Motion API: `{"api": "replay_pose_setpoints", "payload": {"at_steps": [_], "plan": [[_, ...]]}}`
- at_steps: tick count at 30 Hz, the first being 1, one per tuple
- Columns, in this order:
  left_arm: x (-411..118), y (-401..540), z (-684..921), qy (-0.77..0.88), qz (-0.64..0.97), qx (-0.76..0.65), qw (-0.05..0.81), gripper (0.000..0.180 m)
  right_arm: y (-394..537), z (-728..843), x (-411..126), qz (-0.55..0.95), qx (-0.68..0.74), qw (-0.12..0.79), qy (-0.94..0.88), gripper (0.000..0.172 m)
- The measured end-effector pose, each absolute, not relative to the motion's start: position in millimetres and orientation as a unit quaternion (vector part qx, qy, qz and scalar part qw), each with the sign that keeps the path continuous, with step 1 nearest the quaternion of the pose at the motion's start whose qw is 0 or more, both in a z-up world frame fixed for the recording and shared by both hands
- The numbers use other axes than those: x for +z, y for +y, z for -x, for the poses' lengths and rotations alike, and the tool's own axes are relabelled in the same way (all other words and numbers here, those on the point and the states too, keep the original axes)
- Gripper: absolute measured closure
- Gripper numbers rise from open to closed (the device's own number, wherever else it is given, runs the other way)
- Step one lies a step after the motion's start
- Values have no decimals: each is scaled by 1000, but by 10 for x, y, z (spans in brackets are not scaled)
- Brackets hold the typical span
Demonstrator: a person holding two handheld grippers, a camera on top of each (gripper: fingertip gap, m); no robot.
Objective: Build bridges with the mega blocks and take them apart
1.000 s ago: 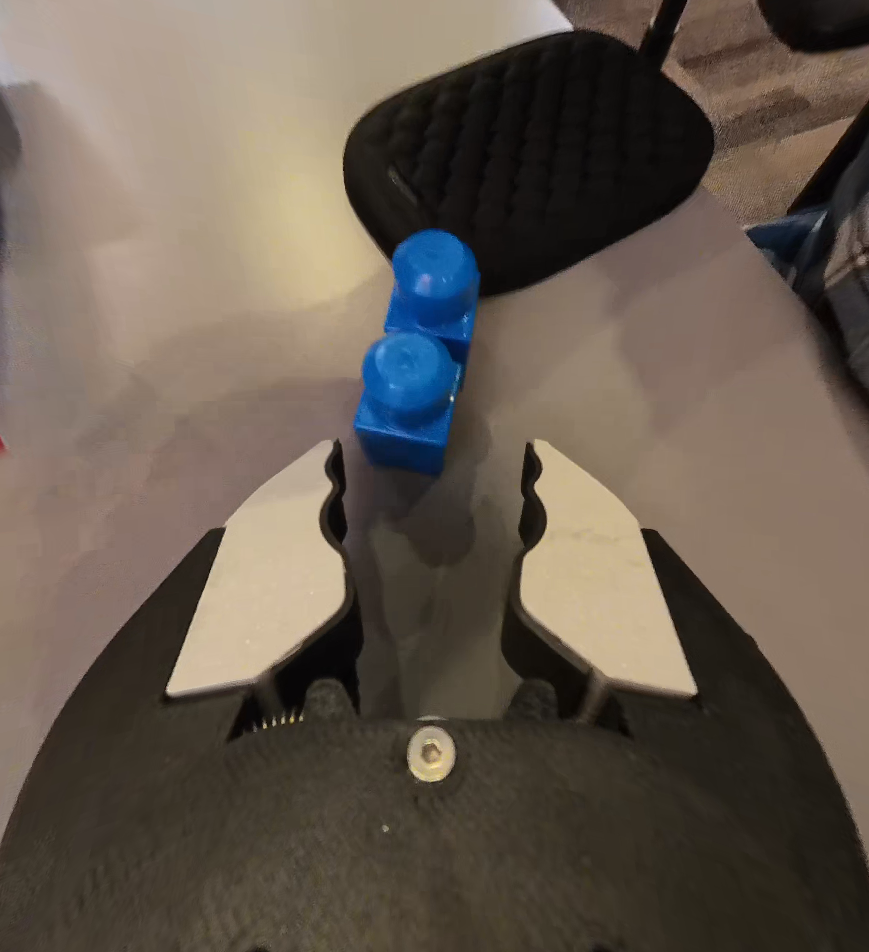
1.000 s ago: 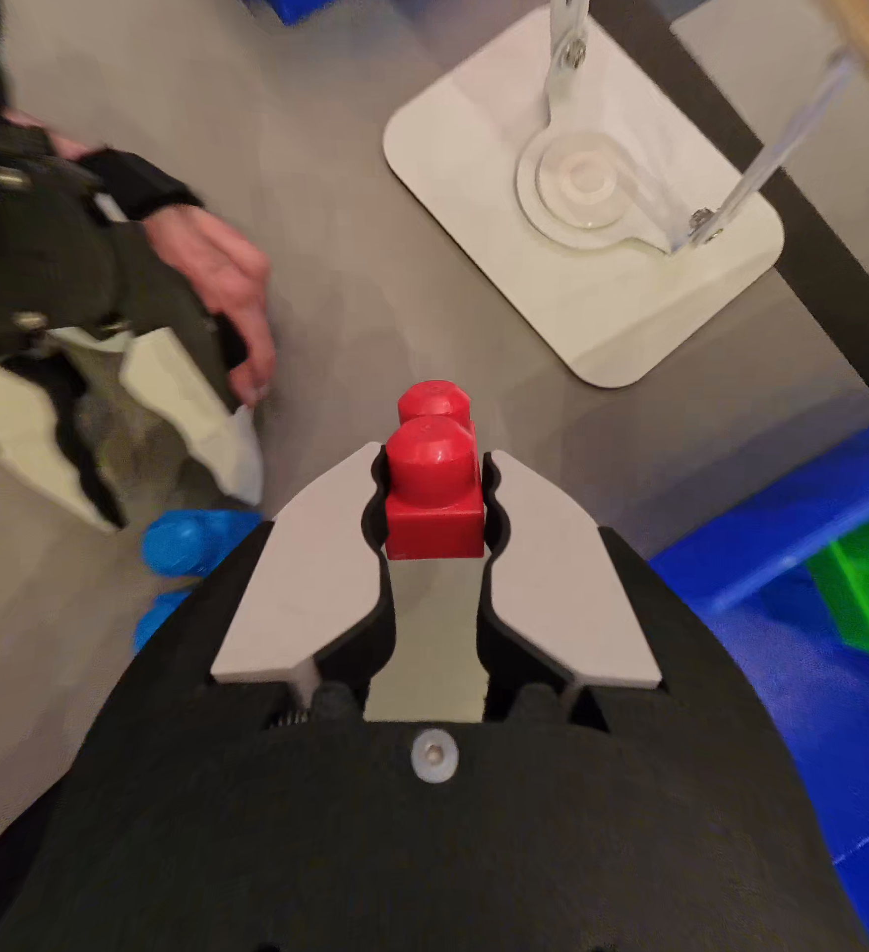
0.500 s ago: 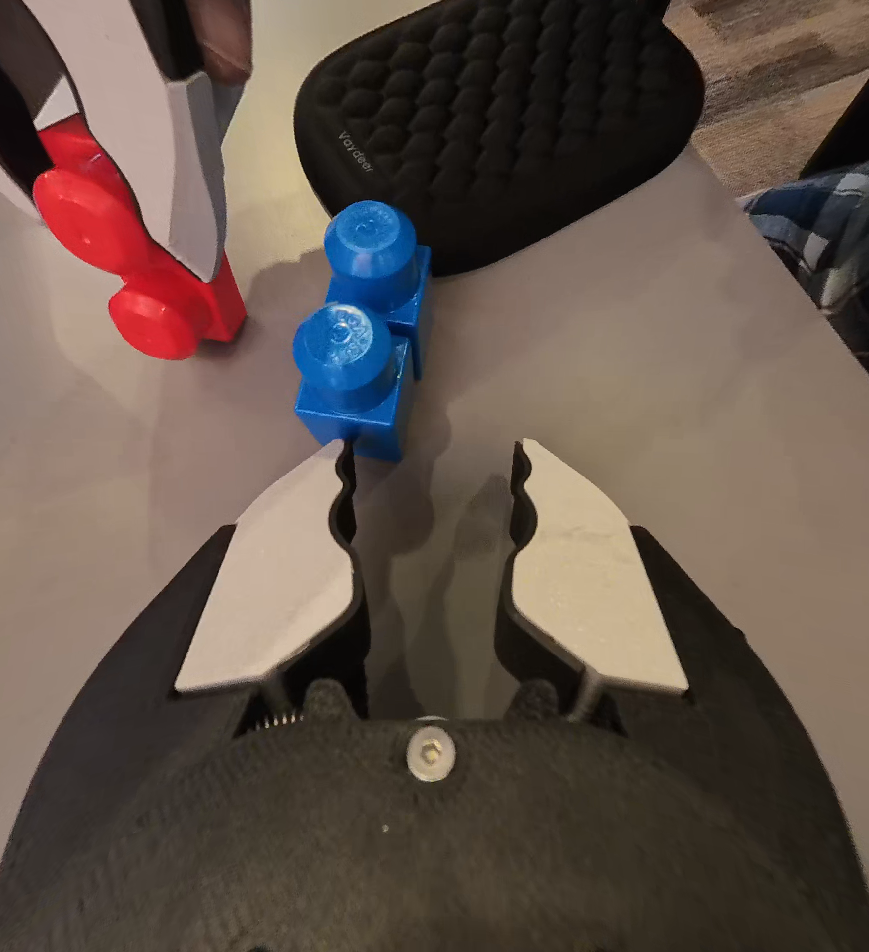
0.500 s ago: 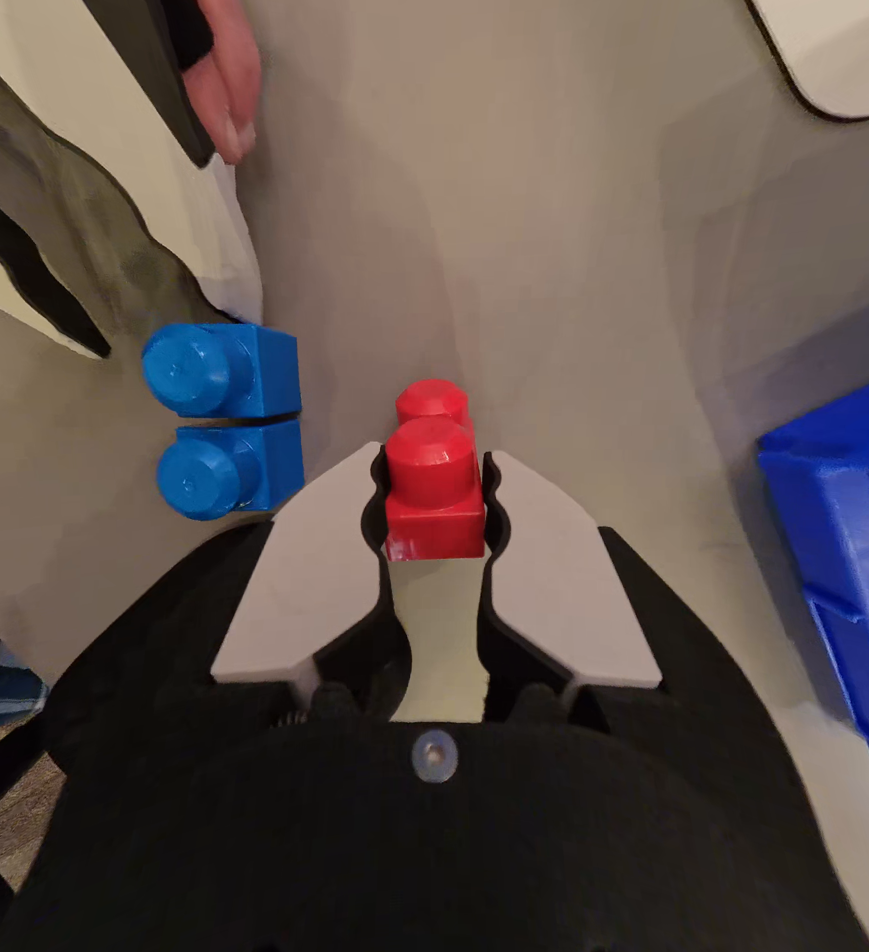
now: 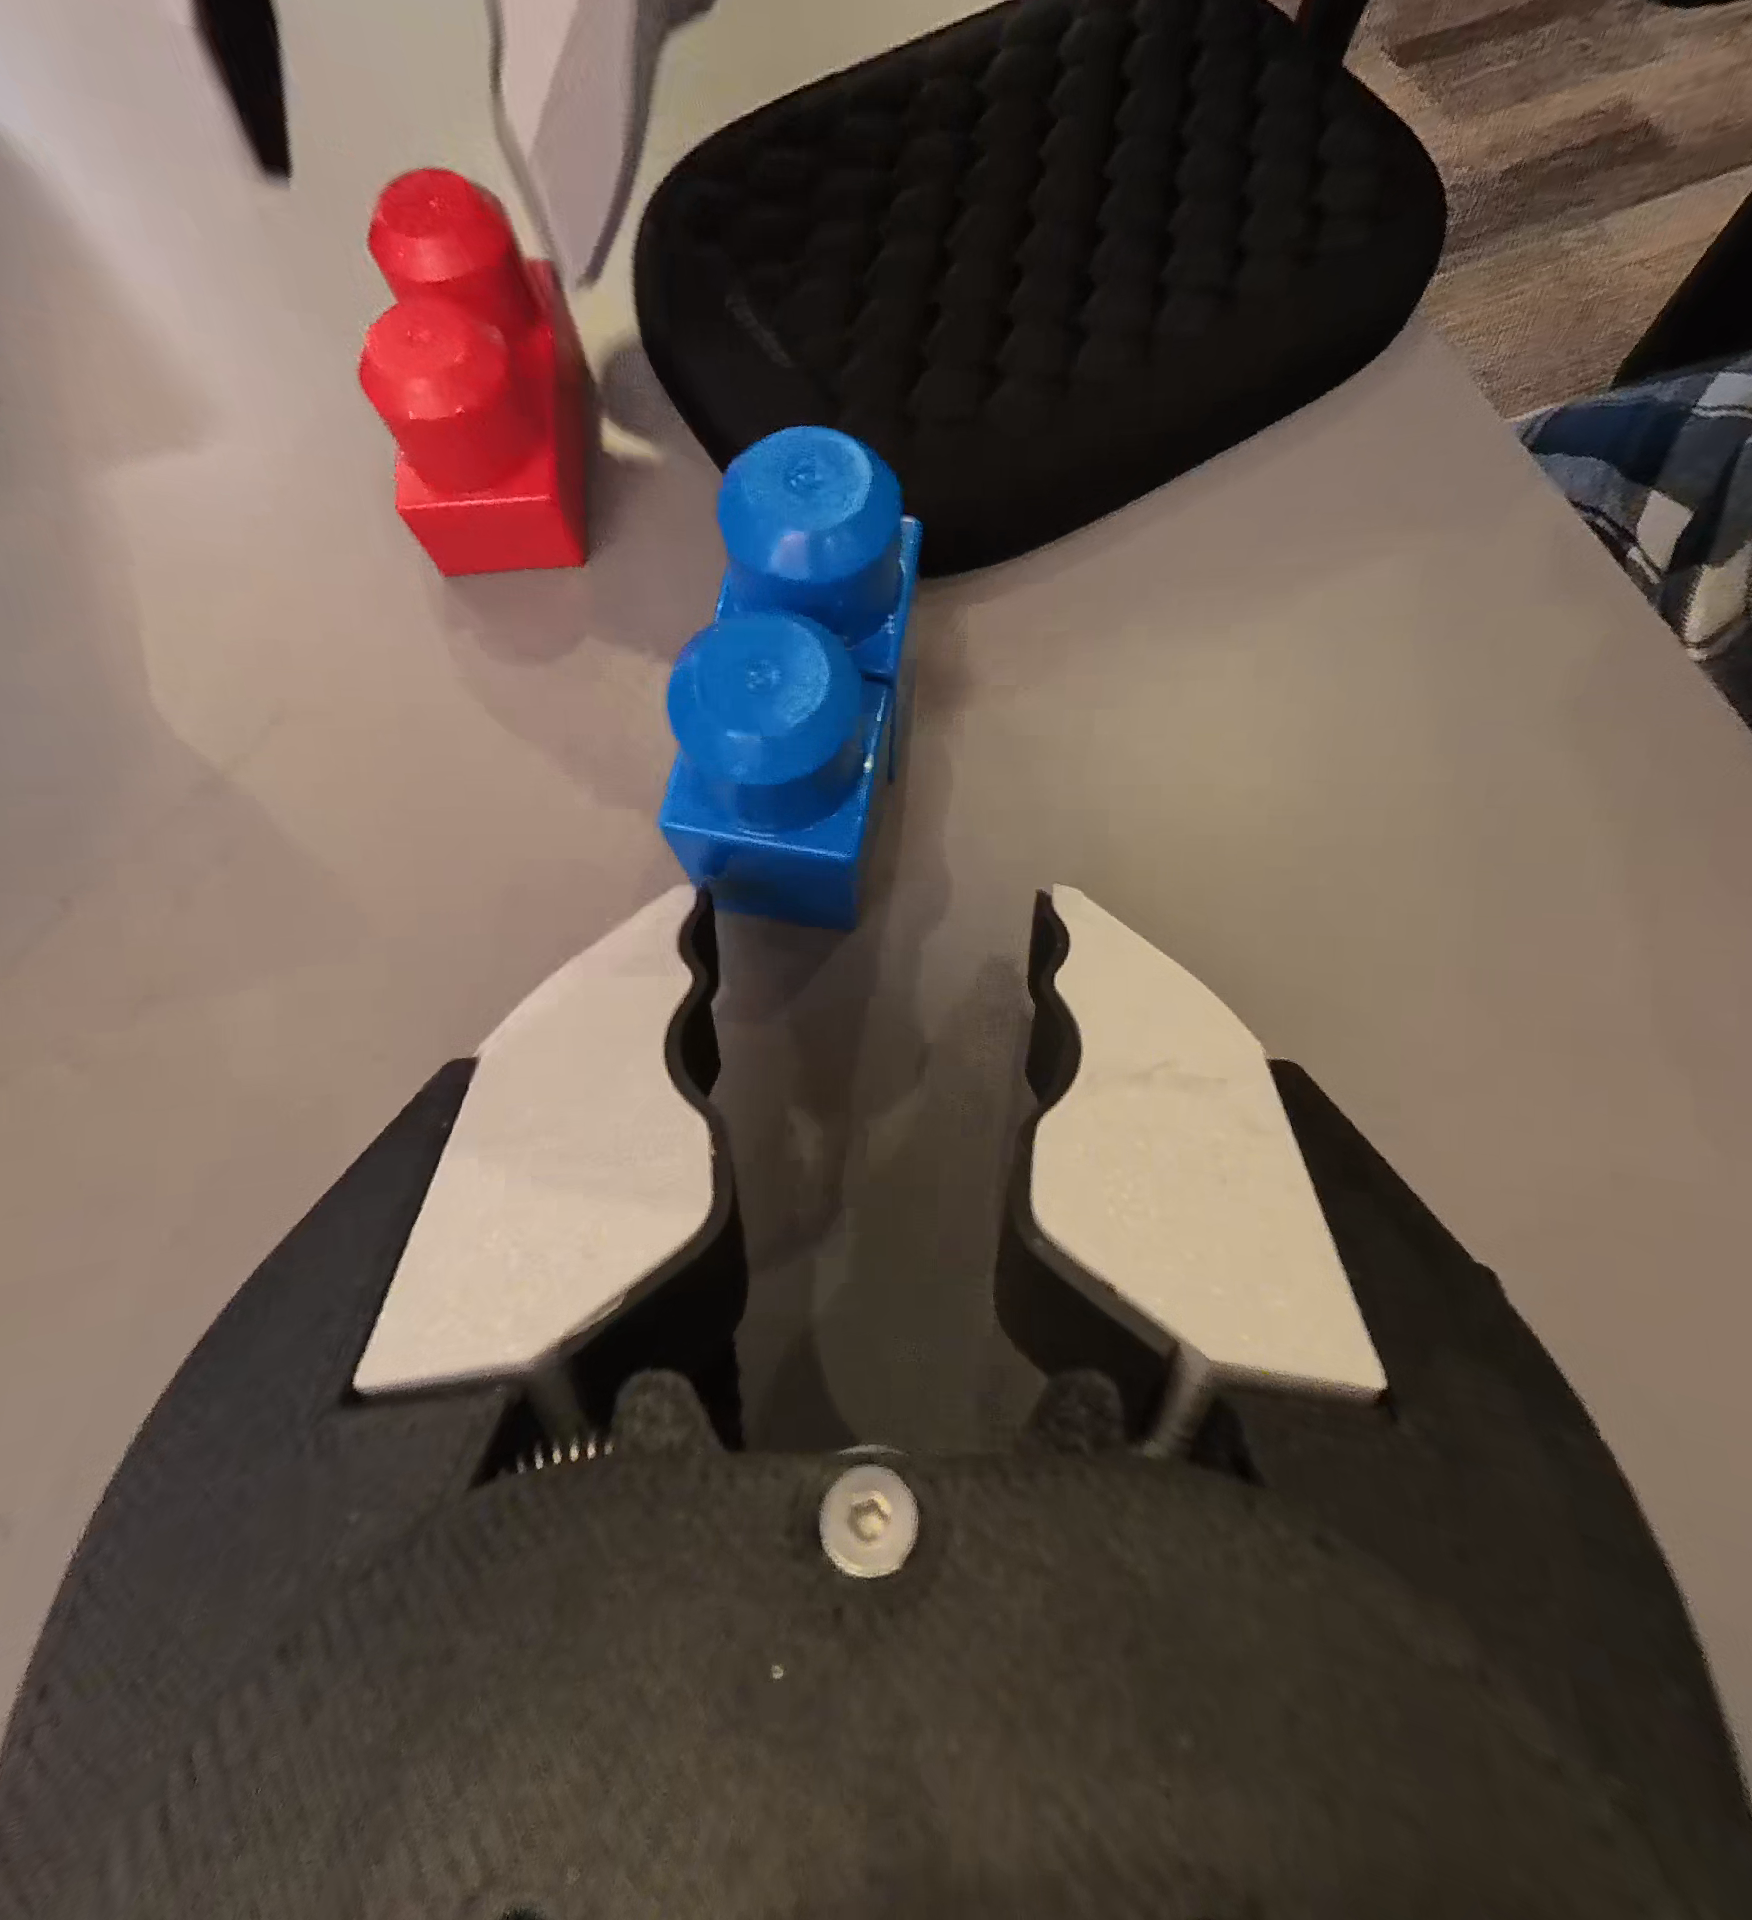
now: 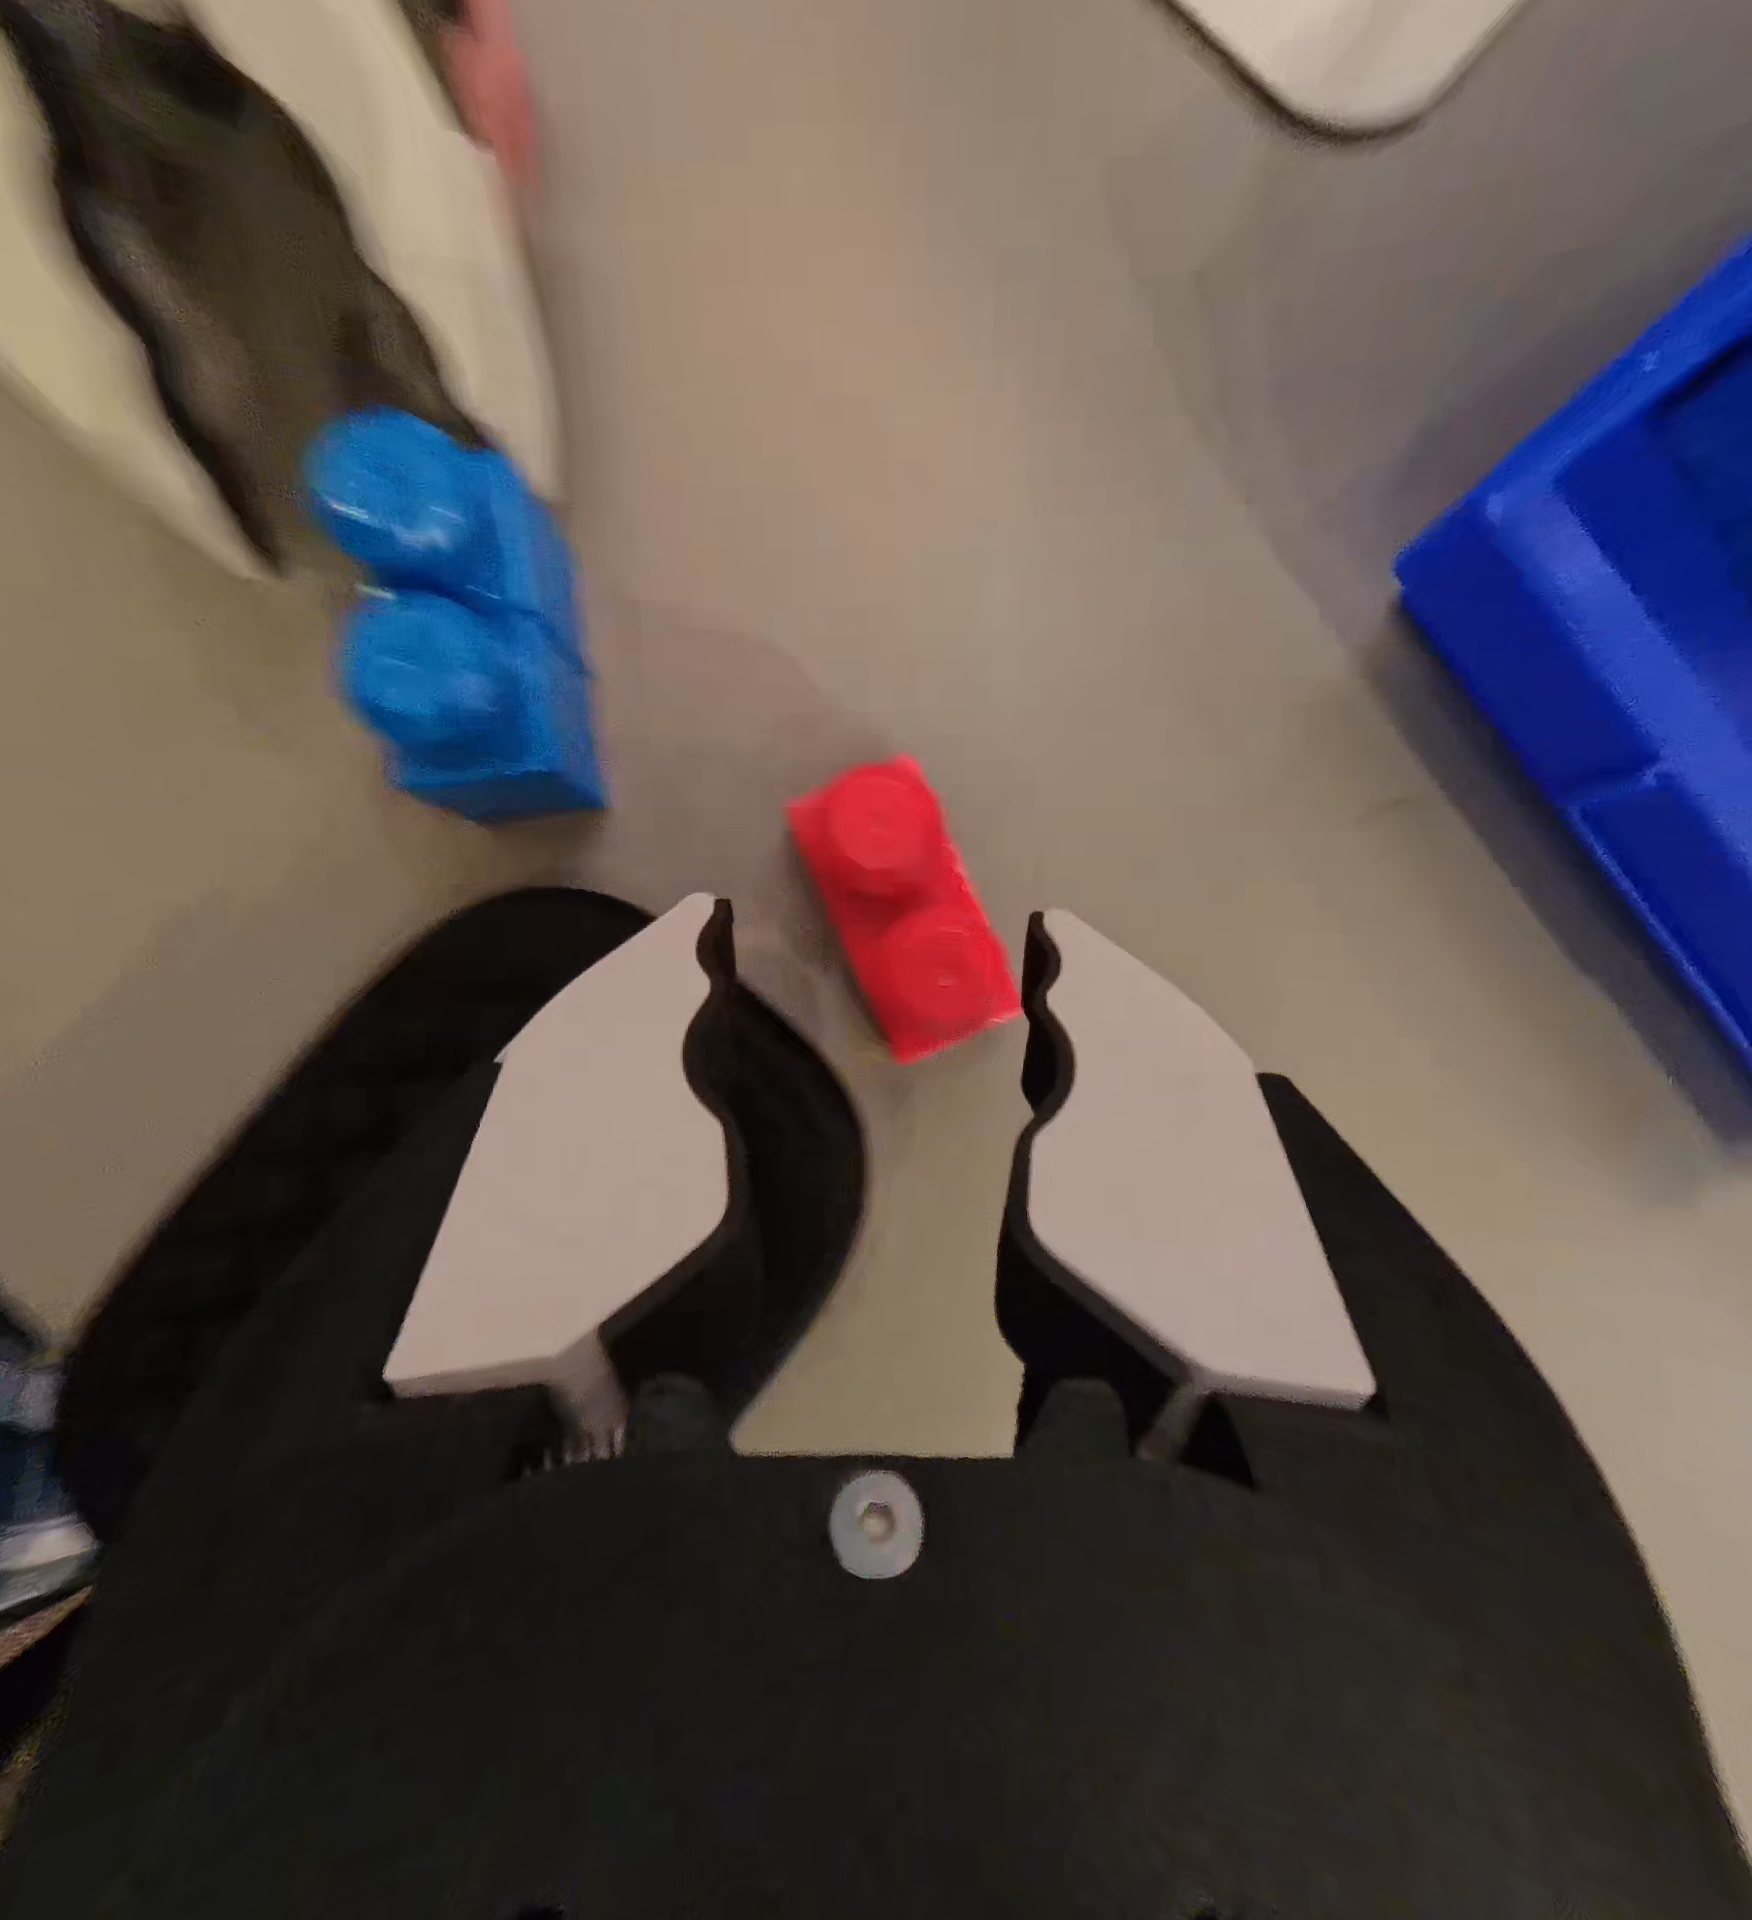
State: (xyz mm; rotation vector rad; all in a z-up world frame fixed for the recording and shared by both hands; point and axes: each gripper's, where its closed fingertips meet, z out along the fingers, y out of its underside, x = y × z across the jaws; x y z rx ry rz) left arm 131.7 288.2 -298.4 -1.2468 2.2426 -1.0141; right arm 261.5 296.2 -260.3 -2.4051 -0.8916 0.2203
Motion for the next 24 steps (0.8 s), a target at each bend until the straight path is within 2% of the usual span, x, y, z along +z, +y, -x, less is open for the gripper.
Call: {"api": "replay_pose_setpoints", "payload": {"at_steps": [3, 7, 10, 13, 20, 24], "plan": [[-2998, 2912, -1342, 800, 443, -356, 191, 126, 2678, -2284, -2483, 886, 112, 264, -364, 127], [-3025, 2899, -1425, 809, 435, -346, 191, 131, 2559, -1961, -2733, 893, 125, 233, -363, 133], [-3082, 2881, -1479, 821, 429, -325, 192, 142, 2576, -1876, -2961, 897, 114, 218, -368, 147], [-3090, 2941, -1508, 817, 439, -316, 203, 139, 2603, -1782, -2980, 890, 124, 223, -377, 155], [-3090, 3189, -1195, 794, 490, -287, 218, 142, 2900, -1501, -2990, 875, 143, 217, -408, 156], [-3086, 3429, -934, 813, 466, -275, 217, 141, 3091, -1197, -2996, 875, 142, 214, -411, 156]]}}
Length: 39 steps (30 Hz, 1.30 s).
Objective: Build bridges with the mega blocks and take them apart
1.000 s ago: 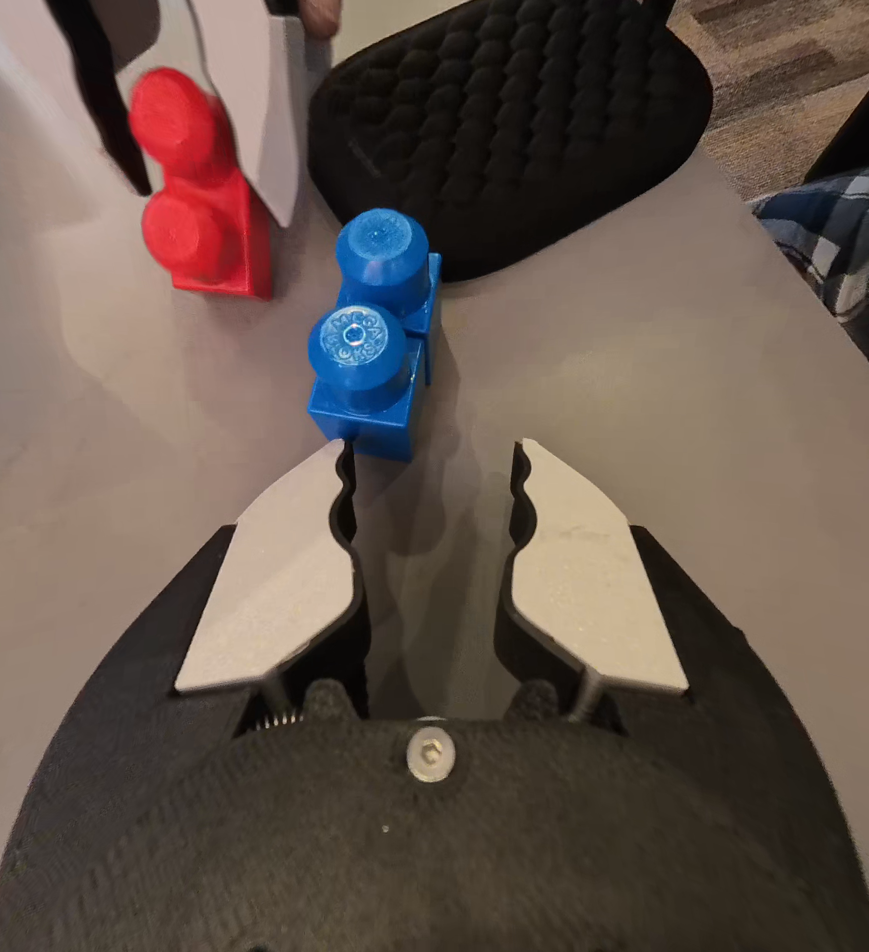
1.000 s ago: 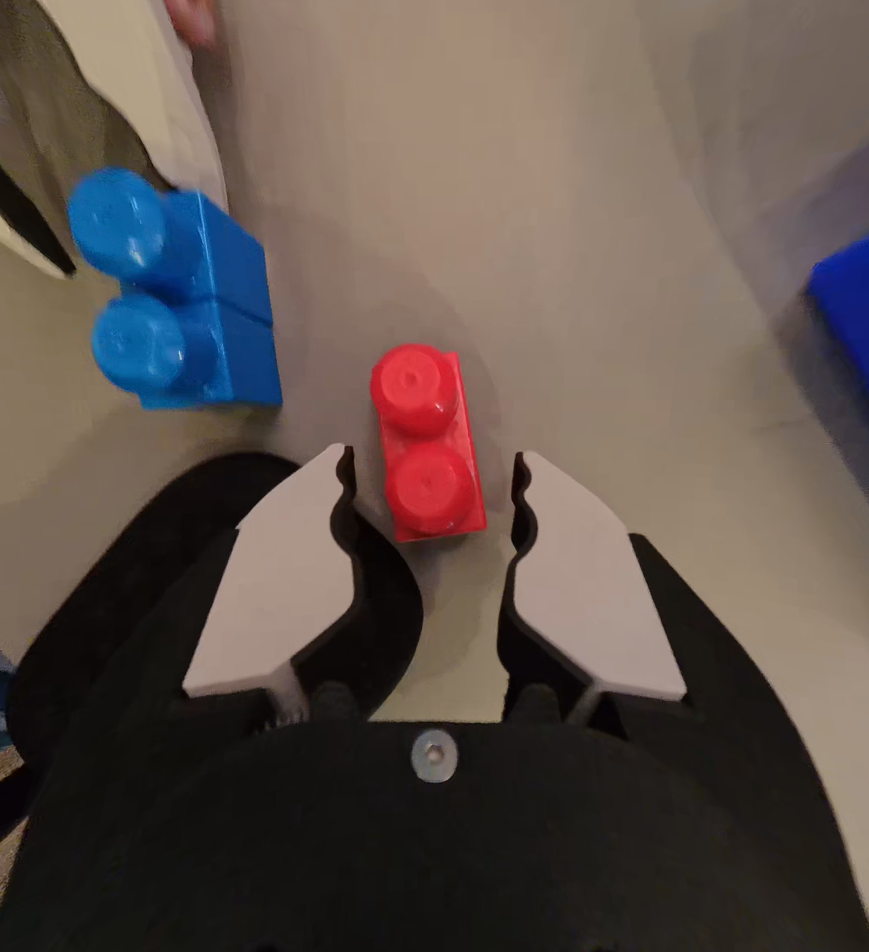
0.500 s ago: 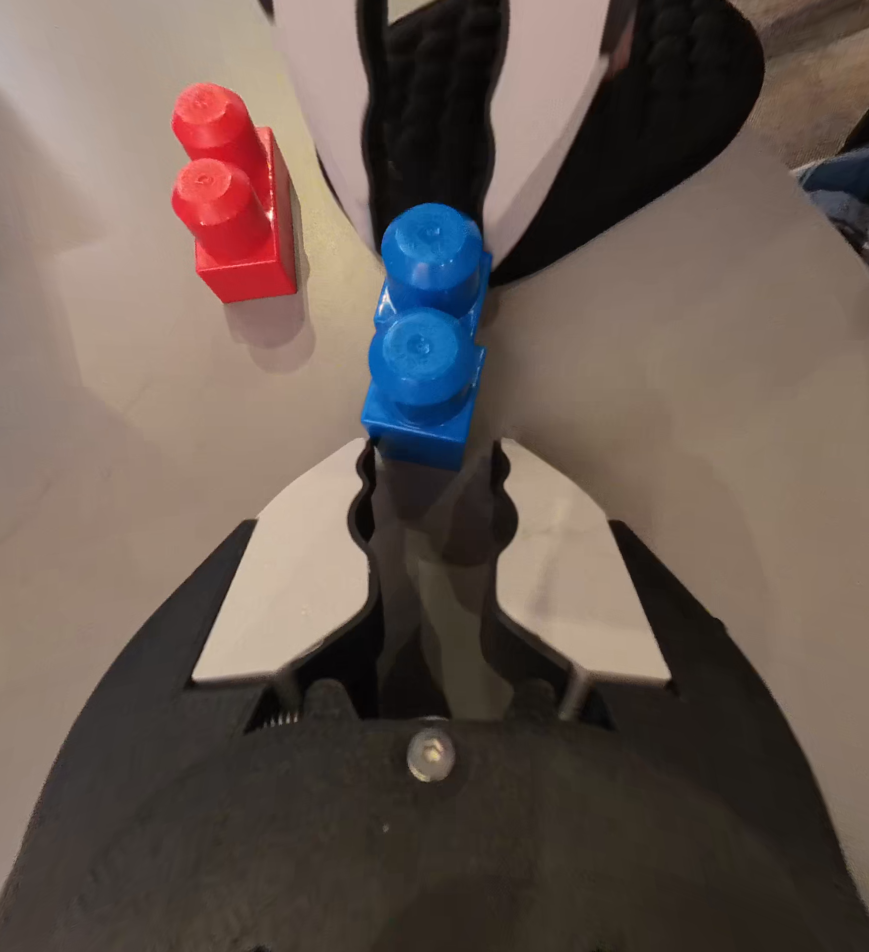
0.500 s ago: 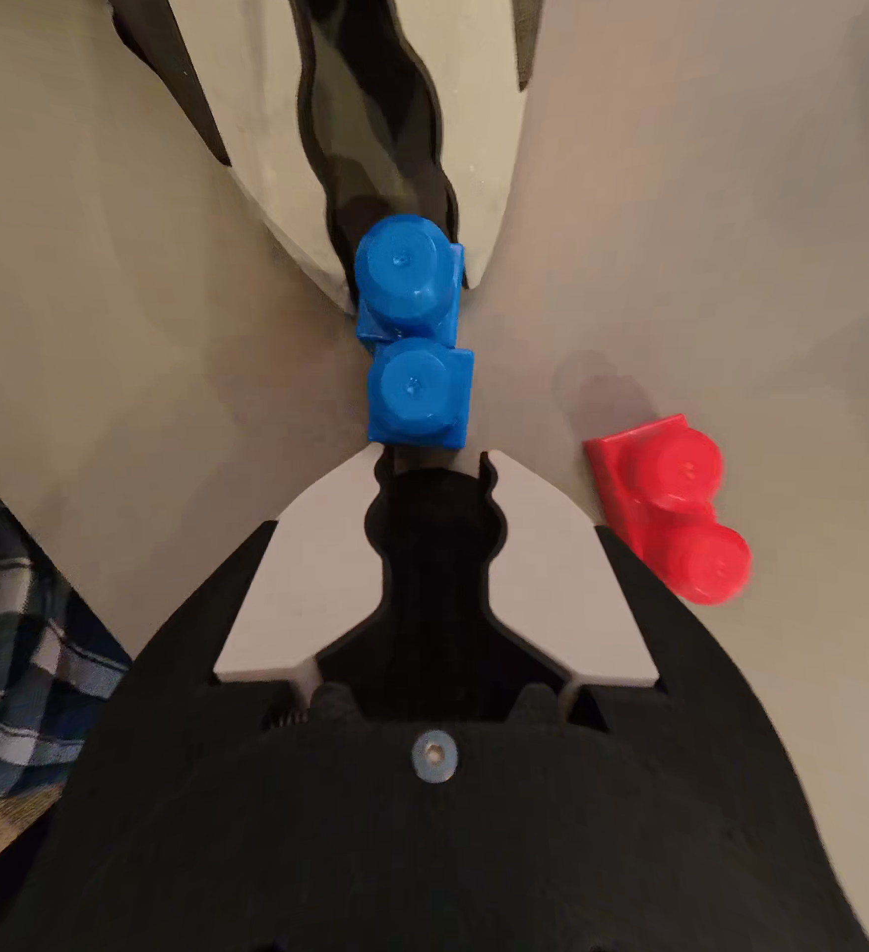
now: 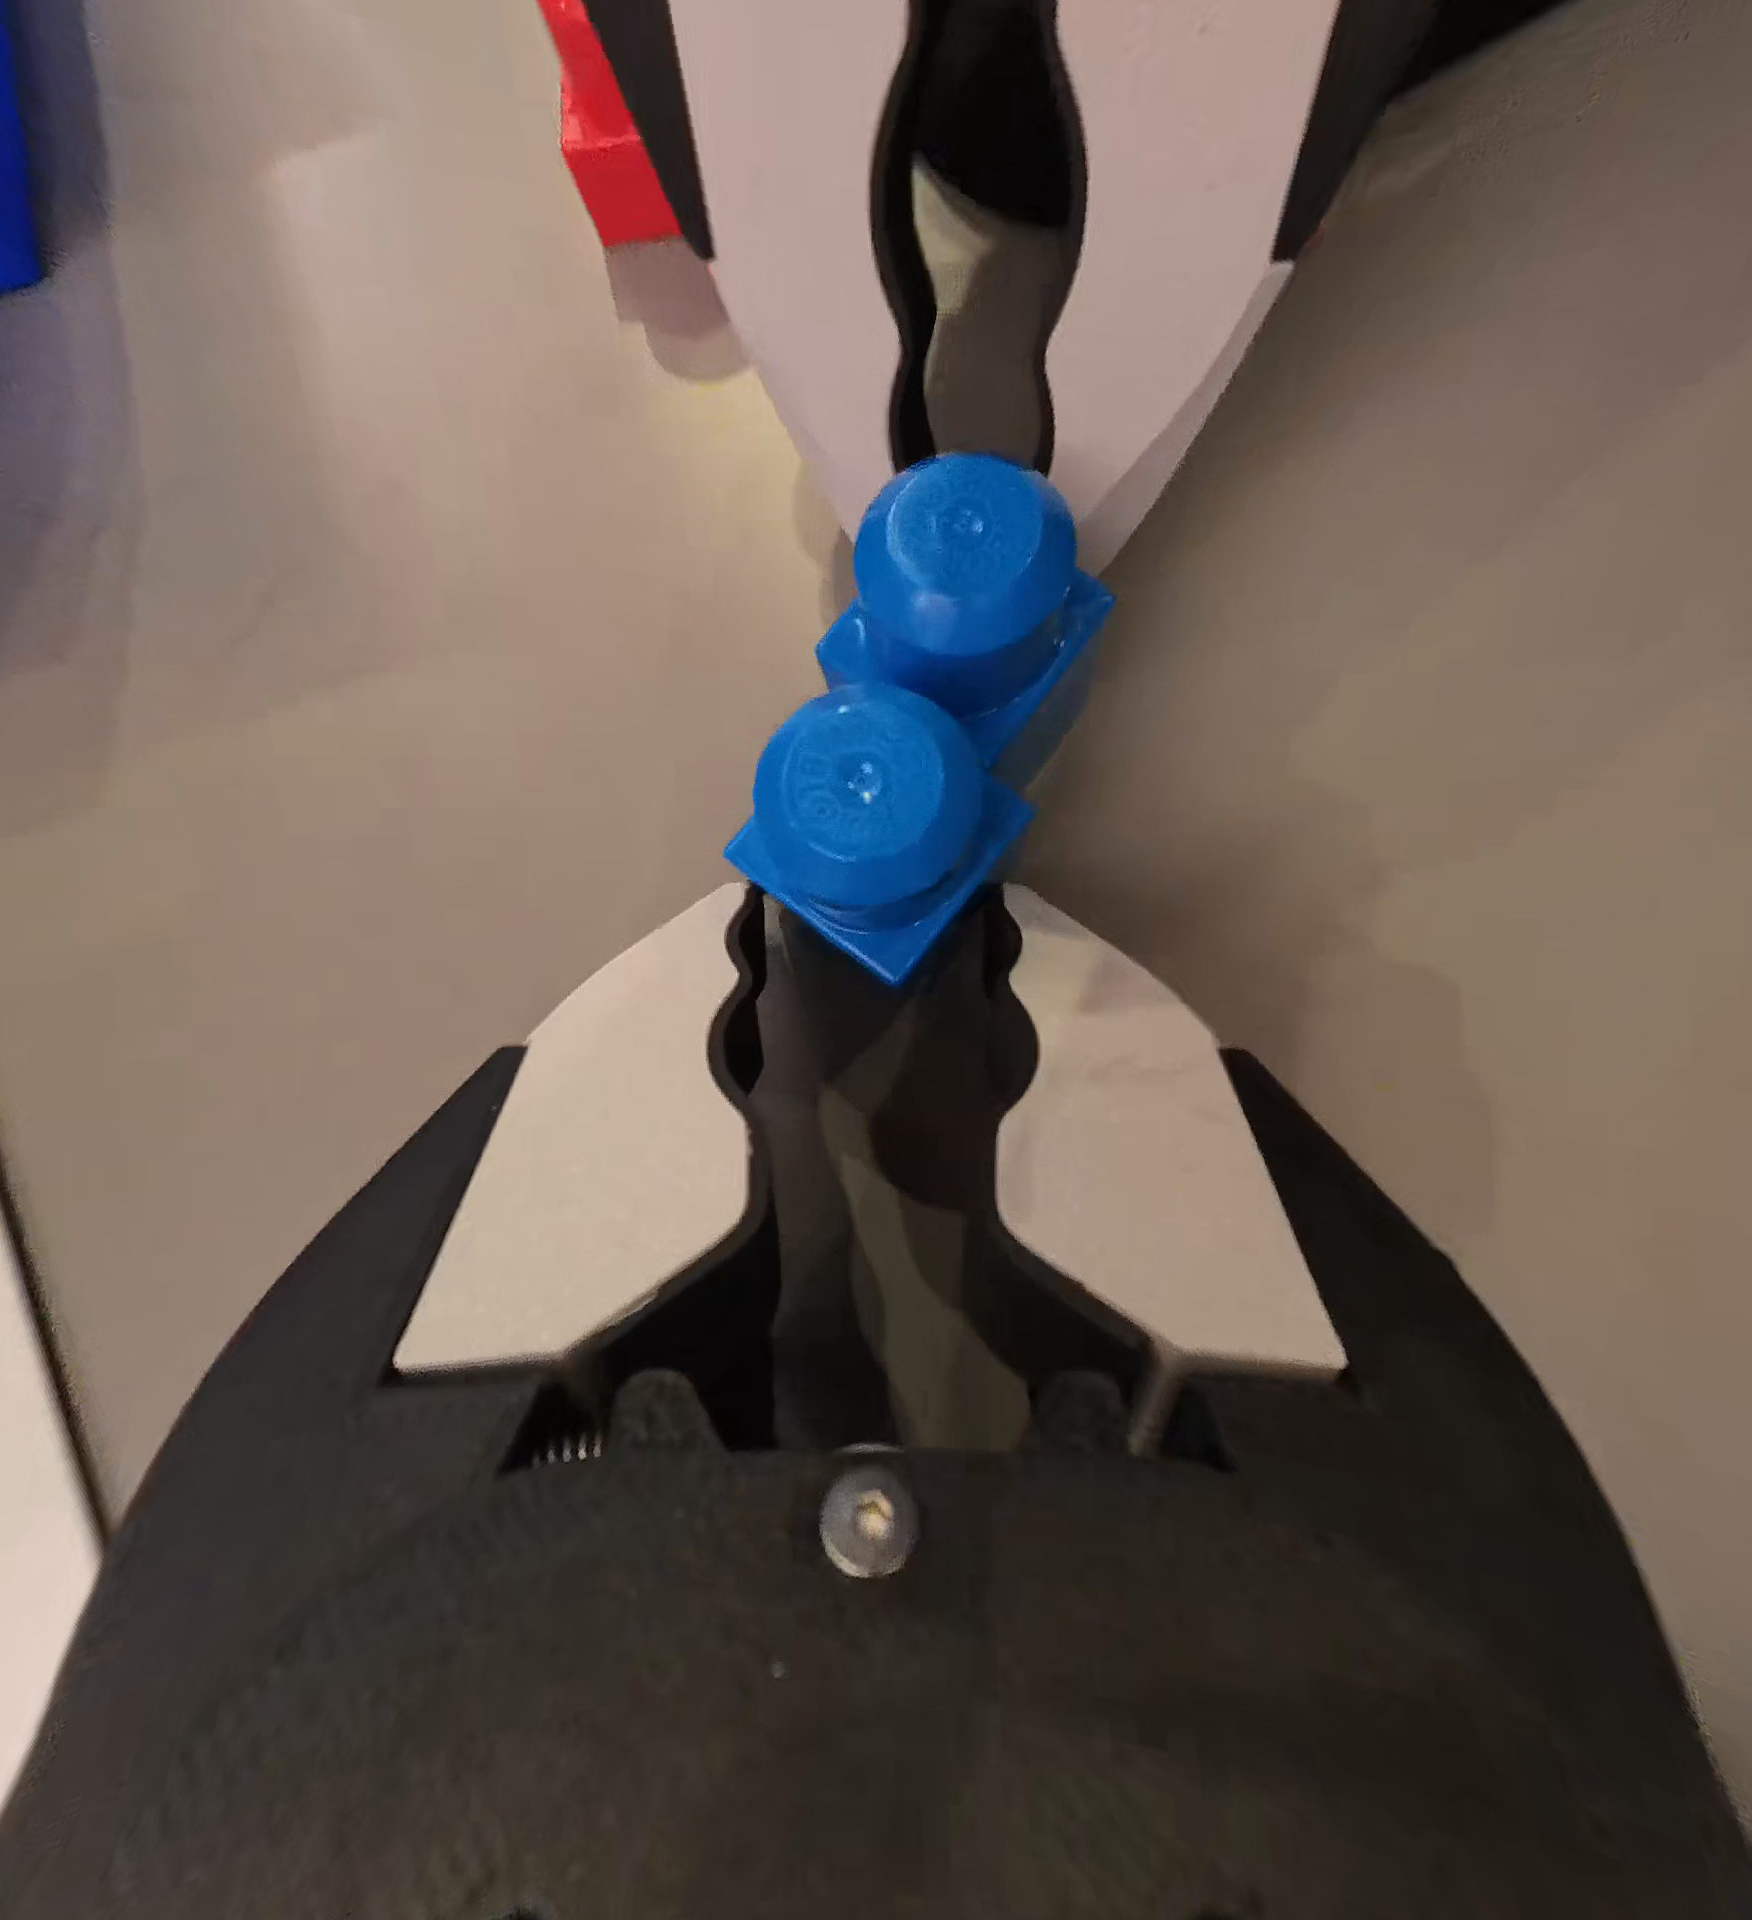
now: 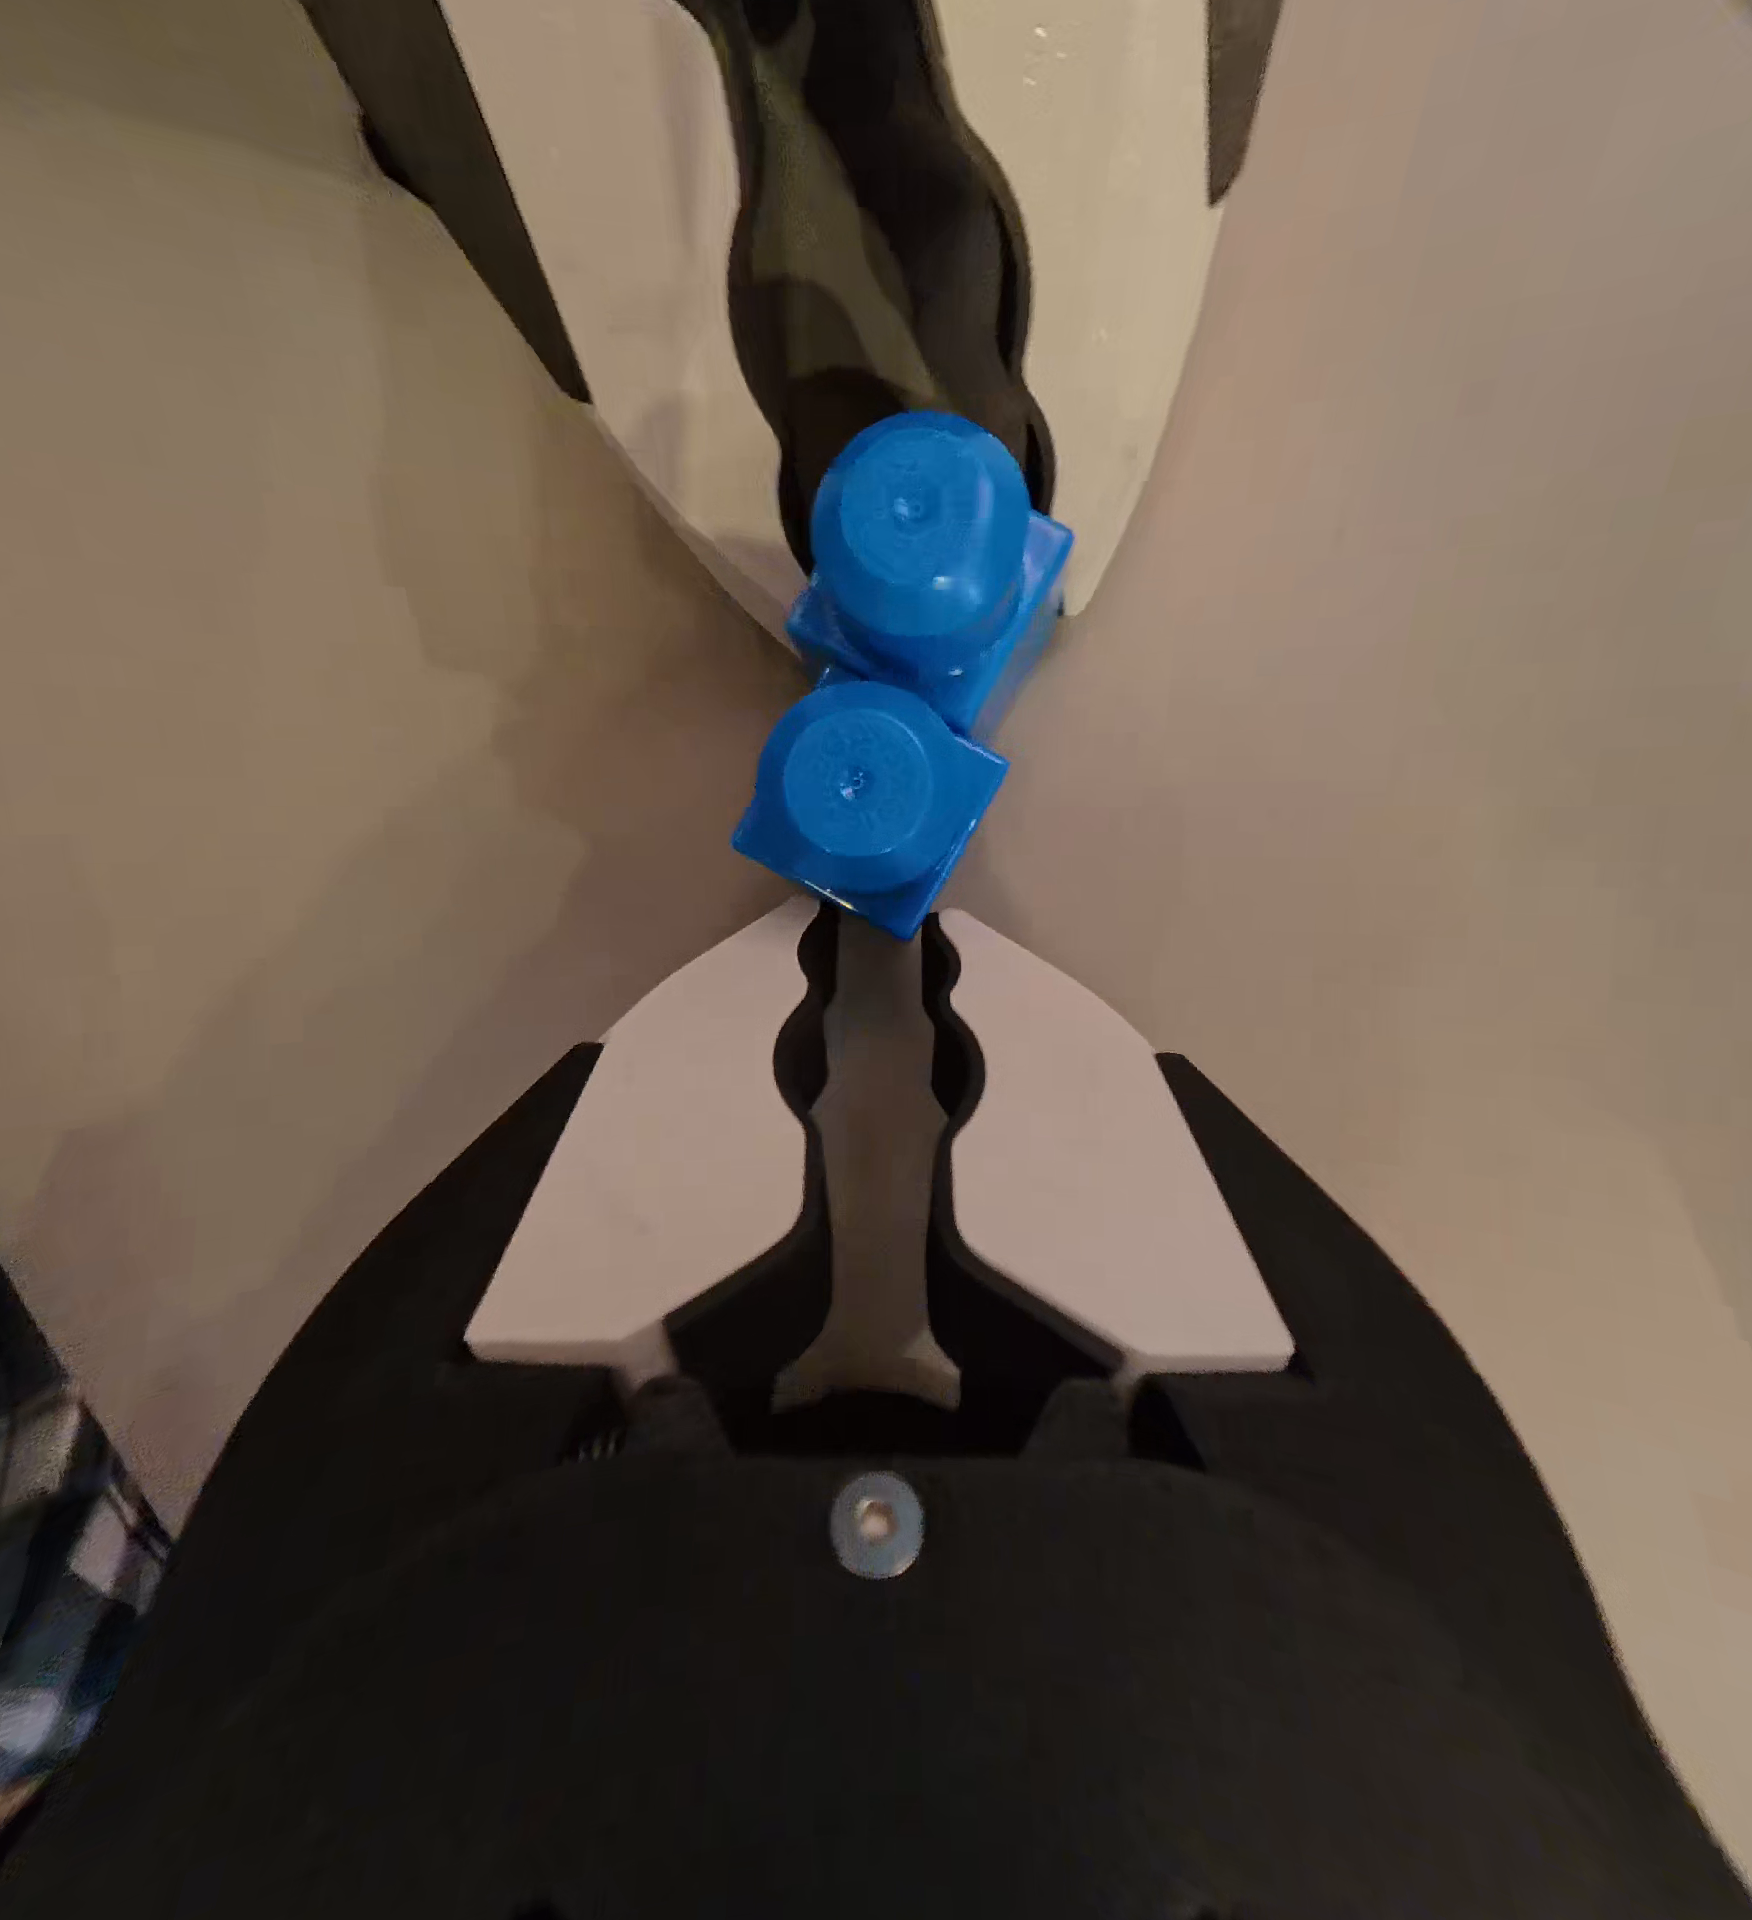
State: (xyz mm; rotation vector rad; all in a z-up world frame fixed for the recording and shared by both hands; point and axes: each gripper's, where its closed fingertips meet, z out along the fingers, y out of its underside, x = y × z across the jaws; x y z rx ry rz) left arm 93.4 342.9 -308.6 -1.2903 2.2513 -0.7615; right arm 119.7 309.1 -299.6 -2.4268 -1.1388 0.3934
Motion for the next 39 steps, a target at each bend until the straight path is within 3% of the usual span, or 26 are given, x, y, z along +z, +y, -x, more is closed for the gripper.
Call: {"api": "replay_pose_setpoints", "payload": {"at_steps": [7, 14, 20, 30, 39], "plan": [[-3101, 3649, -802, 834, 427, -300, 181, 139, 3170, -942, -2945, 890, 153, 233, -360, 153], [-2880, 3568, -585, 731, 542, -337, 240, 104, 3274, -1186, -2823, 883, 156, 280, -343, 156], [-3042, 3441, -708, 688, 610, -254, 300, 92, 3612, -1181, -2997, 886, 127, 269, -355, 163], [-3042, 3419, -882, 680, 620, -252, 299, 106, 3576, -1066, -2965, 880, 156, 257, -367, 164], [-3026, 3416, -888, 678, 620, -267, 292, 102, 3494, -1085, -3029, 893, 155, 246, -344, 163]]}}
